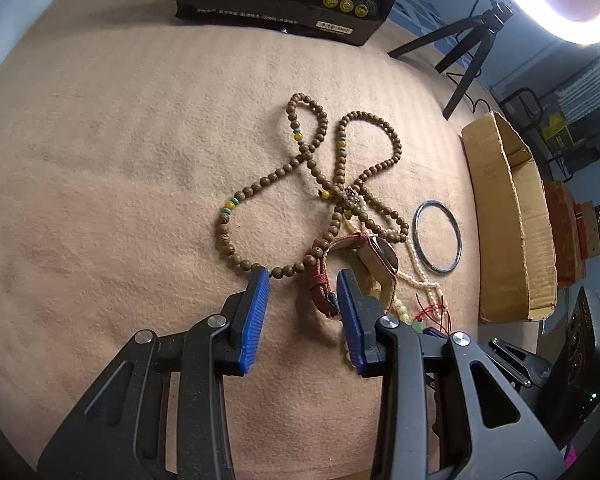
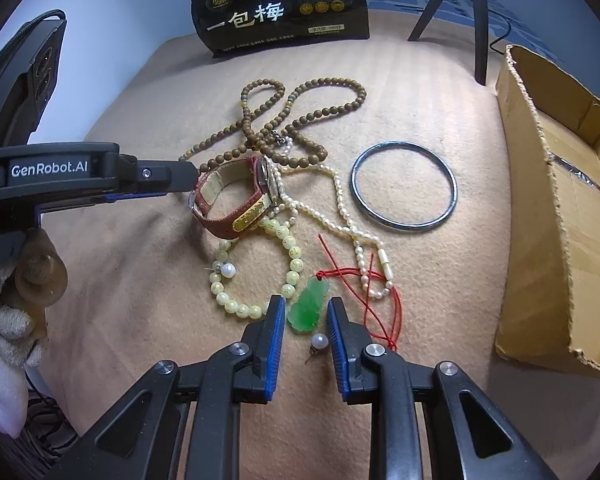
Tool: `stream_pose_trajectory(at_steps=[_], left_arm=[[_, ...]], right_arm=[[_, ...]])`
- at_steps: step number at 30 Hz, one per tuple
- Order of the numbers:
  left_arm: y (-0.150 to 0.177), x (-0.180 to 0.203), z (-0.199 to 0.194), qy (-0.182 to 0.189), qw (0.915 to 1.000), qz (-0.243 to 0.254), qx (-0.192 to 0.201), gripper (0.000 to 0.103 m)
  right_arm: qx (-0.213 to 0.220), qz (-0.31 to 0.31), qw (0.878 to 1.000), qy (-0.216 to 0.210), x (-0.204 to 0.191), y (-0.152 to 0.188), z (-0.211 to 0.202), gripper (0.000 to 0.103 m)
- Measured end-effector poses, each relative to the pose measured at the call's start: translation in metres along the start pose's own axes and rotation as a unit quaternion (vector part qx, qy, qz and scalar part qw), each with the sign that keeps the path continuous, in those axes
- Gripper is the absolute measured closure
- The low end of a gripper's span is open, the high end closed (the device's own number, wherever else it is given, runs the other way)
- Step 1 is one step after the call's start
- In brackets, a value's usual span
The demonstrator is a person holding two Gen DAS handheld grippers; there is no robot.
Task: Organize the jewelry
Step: 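Lower the right tool to the green jade pendant and close on it, then carry the jade pendant into the box with the right tool while the left carries the watch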
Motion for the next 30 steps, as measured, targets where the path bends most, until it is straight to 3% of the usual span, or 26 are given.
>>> stream_pose_trajectory(at_steps=[8, 10, 17, 19, 30], left_arm=[[0.001, 0.003, 0.007, 0.002, 0.9999, 0.005, -0.014, 0.074], [0.002, 0.005, 0.009, 0.0, 0.9998, 0.007, -0.018, 0.081], [0.004, 0.007, 0.014, 0.004, 0.9997, 0.006, -0.025, 0.082], [0.004, 0.008, 0.016, 0.007, 0.9996, 0.006, -0.027, 0.09], [0.001, 0.0, 0.001, 0.012, 0.9999, -0.009, -0.005, 0.094]], right_arm=[[-0.007, 0.001, 1.0, 0.006, 0.002, -0.005, 0.006, 0.086], [-0.013, 0.0, 1.0, 0.013, 0.004, -0.004, 0.006, 0.088], [-0.006, -0.019, 1.0, 0.023, 0.002, -0.005, 0.009, 0.088], [-0.006, -0.023, 0.999, 0.027, 0.001, -0.005, 0.01, 0.089], [0.025, -0.005, 1.0, 0.01, 0.004, -0.007, -0.013, 0.091]])
Point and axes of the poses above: each gripper's, at about its wrist camera, not at the fingertips, and z roughly the way its jaws point, x to its right, y to its underside, the point moved 2 cm from there along z, roughly the way its jaws point, and after that the axes turned 10 degrees about -y, right-handed, at the moved point
